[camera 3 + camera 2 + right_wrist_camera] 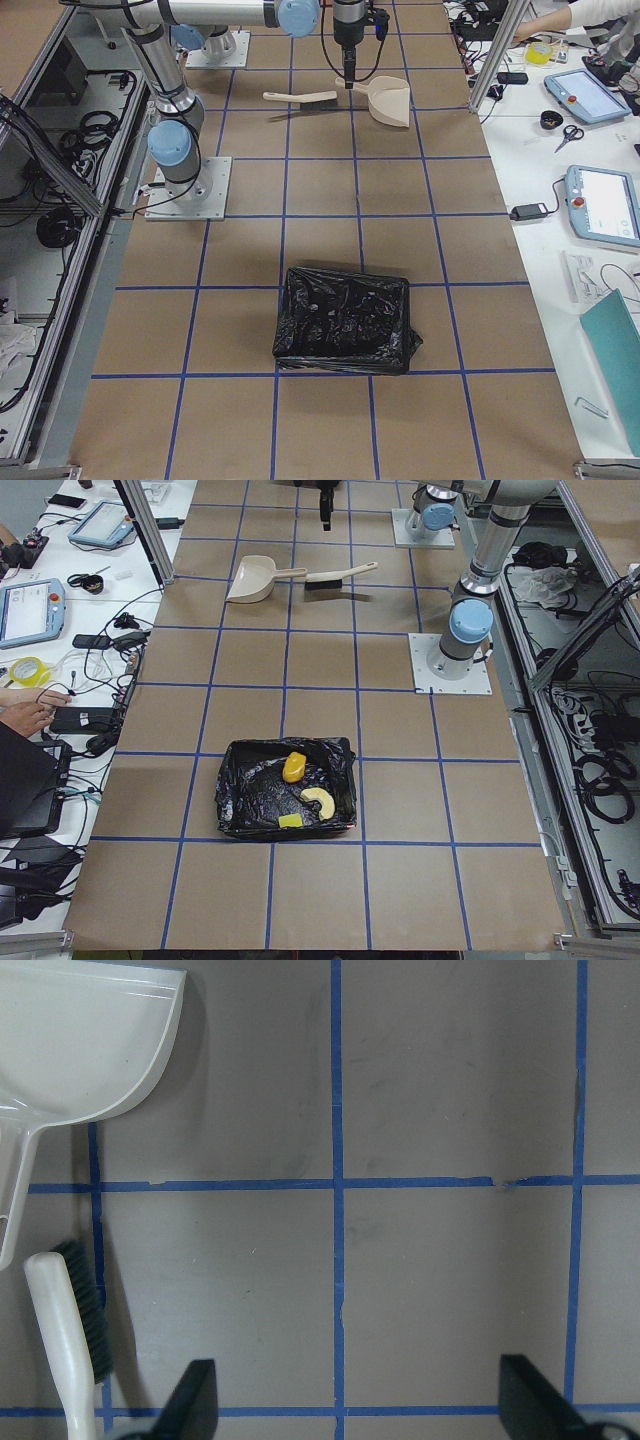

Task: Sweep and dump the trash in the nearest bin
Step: 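Open the left gripper to release the dustpan handle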

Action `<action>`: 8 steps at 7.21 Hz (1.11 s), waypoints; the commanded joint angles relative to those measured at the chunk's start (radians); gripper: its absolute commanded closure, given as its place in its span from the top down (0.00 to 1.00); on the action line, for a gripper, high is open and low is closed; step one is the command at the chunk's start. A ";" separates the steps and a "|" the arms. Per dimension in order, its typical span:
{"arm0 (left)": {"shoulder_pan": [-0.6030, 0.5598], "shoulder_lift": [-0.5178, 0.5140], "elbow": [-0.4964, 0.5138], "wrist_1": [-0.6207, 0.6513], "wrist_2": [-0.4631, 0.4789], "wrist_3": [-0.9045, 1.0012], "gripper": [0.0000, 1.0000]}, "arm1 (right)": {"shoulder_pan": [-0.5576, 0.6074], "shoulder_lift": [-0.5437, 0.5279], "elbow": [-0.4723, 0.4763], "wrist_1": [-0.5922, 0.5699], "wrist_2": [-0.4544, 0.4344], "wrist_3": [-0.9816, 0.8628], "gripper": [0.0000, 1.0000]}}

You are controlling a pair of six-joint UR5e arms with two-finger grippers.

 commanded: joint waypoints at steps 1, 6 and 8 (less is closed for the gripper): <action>-0.004 0.048 -0.011 -0.033 0.001 -0.007 1.00 | 0.000 0.000 0.001 0.003 0.000 -0.001 1.00; 0.004 0.051 -0.011 -0.049 0.003 0.004 1.00 | 0.000 0.000 0.001 0.000 0.000 -0.001 1.00; 0.004 0.053 -0.012 -0.051 0.005 0.008 1.00 | 0.000 0.000 -0.001 0.000 0.000 -0.001 1.00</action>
